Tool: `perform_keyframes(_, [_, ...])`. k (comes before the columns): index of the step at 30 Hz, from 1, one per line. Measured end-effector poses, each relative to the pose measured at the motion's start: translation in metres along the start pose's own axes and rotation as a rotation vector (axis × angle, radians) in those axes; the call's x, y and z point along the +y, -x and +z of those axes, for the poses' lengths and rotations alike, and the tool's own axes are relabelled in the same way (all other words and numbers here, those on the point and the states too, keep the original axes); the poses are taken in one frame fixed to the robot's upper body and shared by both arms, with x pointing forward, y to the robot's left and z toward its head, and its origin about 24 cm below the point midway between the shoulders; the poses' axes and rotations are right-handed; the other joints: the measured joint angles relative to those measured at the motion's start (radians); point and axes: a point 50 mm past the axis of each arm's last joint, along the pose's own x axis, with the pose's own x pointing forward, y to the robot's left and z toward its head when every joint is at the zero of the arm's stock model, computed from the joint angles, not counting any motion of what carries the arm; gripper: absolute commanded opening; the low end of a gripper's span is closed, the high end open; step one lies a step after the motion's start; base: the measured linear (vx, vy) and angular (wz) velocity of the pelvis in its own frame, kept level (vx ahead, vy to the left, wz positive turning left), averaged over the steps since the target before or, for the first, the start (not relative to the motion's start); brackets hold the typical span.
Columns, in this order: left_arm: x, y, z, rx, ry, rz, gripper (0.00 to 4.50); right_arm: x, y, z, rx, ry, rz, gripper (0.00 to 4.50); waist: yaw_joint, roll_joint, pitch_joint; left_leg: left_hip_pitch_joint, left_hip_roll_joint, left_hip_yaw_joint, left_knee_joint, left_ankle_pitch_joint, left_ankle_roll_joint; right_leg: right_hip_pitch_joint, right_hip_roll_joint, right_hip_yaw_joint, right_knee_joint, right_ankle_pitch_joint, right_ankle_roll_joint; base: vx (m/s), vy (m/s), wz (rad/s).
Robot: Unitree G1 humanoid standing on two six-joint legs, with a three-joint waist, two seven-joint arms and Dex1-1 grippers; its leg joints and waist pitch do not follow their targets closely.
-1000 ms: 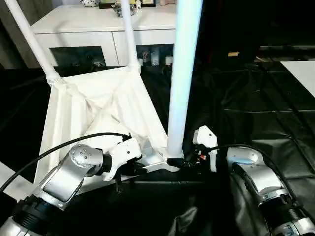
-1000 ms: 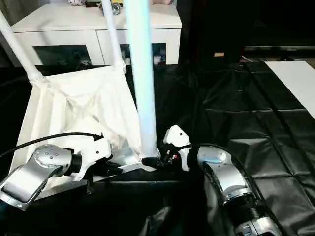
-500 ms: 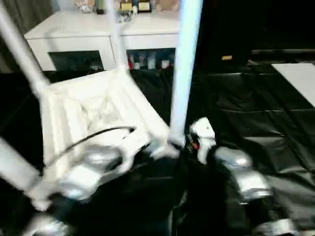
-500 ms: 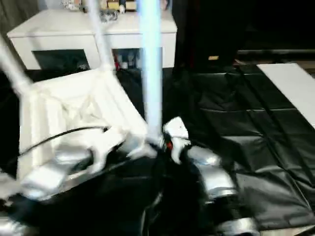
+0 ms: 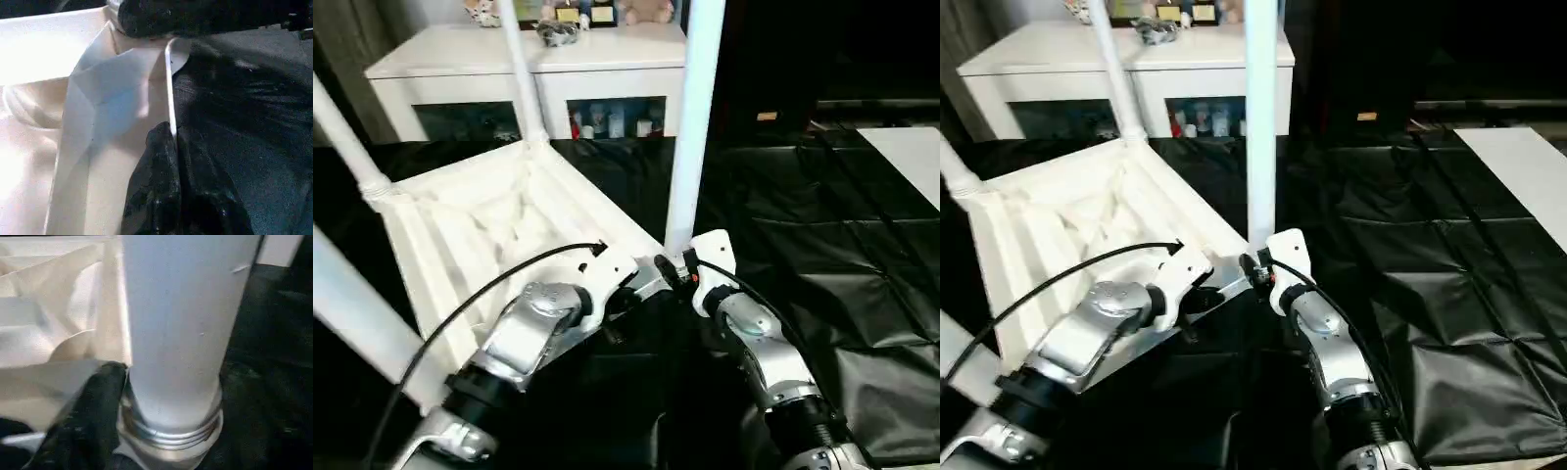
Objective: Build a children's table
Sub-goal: Rotate leg to tighten
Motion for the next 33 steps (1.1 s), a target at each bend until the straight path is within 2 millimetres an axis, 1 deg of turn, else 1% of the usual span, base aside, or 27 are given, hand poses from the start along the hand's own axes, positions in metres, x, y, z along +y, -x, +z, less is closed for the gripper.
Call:
perform_keyframes(2, [0.0, 0.008, -0.004, 0.006, -0.038, -0.031, 0.0, -0.006, 0.006, 0.001, 0.022, 0.003, 0.096, 3.29, 0.0, 0.001, 0.0, 0.0, 0.001, -0.001, -0.001, 0.0, 0.0, -0.001, 0.0, -0.001, 0.0, 0.001, -0.001, 0.0, 0.0, 0.0])
perform_keyframes(3, [0.0, 0.013, -0.006, 0.007, -0.056, -0.056, 0.0, -0.008, 0.009, 0.001, 0.037, -0.002, 0.168, 3.29, 0.001, 0.001, 0.0, 0.0, 0.001, -0.001, -0.002, 0.0, 0.0, -0.001, 0.001, -0.001, 0.0, -0.001, 0.001, 0.0, 0.0, 0.0])
perform_keyframes(5, [-0.001, 0.019, -0.009, 0.01, -0.085, -0.088, 0.0, -0.011, 0.015, 0.004, 0.039, 0.015, 0.251, 3.29, 0.004, 0.001, 0.0, -0.002, 0.001, -0.001, -0.005, 0.0, 0.0, -0.002, 0.001, -0.002, -0.001, -0.003, 0.002, 0.0, 0.0, 0.0])
perform_keyframes(7, [-0.001, 0.03, -0.012, 0.022, -0.133, -0.141, 0.0, -0.016, 0.027, 0.006, 0.053, 0.088, 0.389, 3.29, 0.011, 0.002, -0.001, -0.009, 0.001, -0.001, -0.005, 0.0, 0.001, -0.007, 0.001, -0.002, -0.001, -0.004, 0.001, 0.0, 0.0, 0.0])
perform_keyframes(9, [-0.002, 0.037, -0.016, 0.028, -0.148, -0.182, 0.0, -0.018, 0.038, 0.004, 0.066, 0.119, 0.489, 3.29, 0.019, 0.002, -0.001, -0.009, 0.002, -0.001, -0.005, 0.002, 0.006, -0.007, 0.001, -0.002, -0.001, -0.004, 0.0, 0.0, 0.0, 0.0])
perform_keyframes(11, [-0.003, 0.042, -0.017, 0.032, -0.152, -0.214, 0.0, -0.02, 0.044, 0.004, 0.075, 0.137, 0.553, 3.29, 0.023, 0.003, -0.001, -0.009, 0.001, -0.001, -0.004, 0.002, 0.006, -0.009, 0.001, -0.002, -0.001, -0.005, 0.0, 0.0, 0.0, 0.0])
perform_keyframes(15, [-0.007, 0.051, -0.023, 0.033, -0.151, -0.279, 0.0, -0.016, 0.049, 0.004, 0.092, 0.163, 0.665, 3.29, 0.024, 0.002, 0.0, -0.009, 0.001, -0.001, -0.002, 0.002, 0.006, -0.008, 0.001, -0.001, -0.001, -0.005, 0.0, 0.0, 0.0, 0.0])
perform_keyframes(18, [-0.01, 0.051, -0.023, 0.031, -0.153, -0.307, 0.0, -0.011, 0.048, 0.003, 0.097, 0.173, 0.7, 3.29, 0.028, 0.001, 0.001, -0.009, 0.002, -0.001, 0.0, 0.002, 0.006, -0.008, 0.0, -0.001, 0.0, -0.004, 0.0, 0.0, 0.0, 0.0])
perform_keyframes(21, [-0.01, 0.052, -0.023, 0.032, -0.152, -0.309, 0.0, -0.01, 0.047, 0.004, 0.097, 0.174, 0.709, 3.29, 0.027, 0.001, 0.001, -0.009, 0.001, -0.001, 0.001, 0.002, 0.005, -0.007, 0.0, -0.001, 0.0, -0.004, 0.0, 0.0, 0.0, 0.0])
perform_keyframes(22, [-0.01, 0.052, -0.023, 0.033, -0.152, -0.311, 0.0, -0.011, 0.047, 0.004, 0.099, 0.173, 0.711, 3.14, 0.027, 0.001, 0.001, -0.009, 0.001, -0.001, 0.001, 0.002, 0.005, -0.007, 0.0, -0.001, 0.0, -0.004, 0.0, 0.0, 0.0, 0.0])
perform_keyframes(24, [-0.01, 0.052, -0.023, 0.033, -0.152, -0.314, 0.0, -0.011, 0.047, 0.003, 0.104, 0.168, 0.72, 2.97, 0.027, 0.0, 0.001, -0.009, 0.002, -0.001, 0.001, 0.003, 0.006, -0.007, 0.0, -0.001, 0.0, -0.004, 0.0, 0.0, 0.0, 0.0])
perform_keyframes(26, [-0.01, 0.052, -0.024, 0.034, -0.151, -0.314, 0.0, -0.012, 0.046, 0.004, 0.108, 0.167, 0.731, 2.94, 0.027, 0.0, 0.001, -0.009, 0.002, -0.001, 0.001, 0.003, 0.006, -0.007, 0.0, -0.001, 0.0, -0.004, 0.0, 0.0, 0.0, 0.0])
perform_keyframes(28, [-0.011, 0.053, -0.024, 0.034, -0.151, -0.314, 0.0, -0.012, 0.046, 0.004, 0.109, 0.168, 0.738, 2.74, 0.027, 0.0, 0.001, -0.01, 0.002, -0.001, 0.001, 0.003, 0.006, -0.007, 0.0, -0.002, 0.0, -0.004, 0.0, 0.0, 0.0, 0.0])
perform_keyframes(33, [-0.011, 0.054, -0.024, 0.037, -0.151, -0.314, 0.0, -0.012, 0.046, 0.004, 0.107, 0.17, 0.747, 2.66, 0.027, 0.0, 0.001, -0.01, 0.002, -0.001, 0.001, 0.003, 0.007, -0.007, 0.0, -0.001, 0.0, -0.004, 0.0, 0.0, 0.0, 0.0])
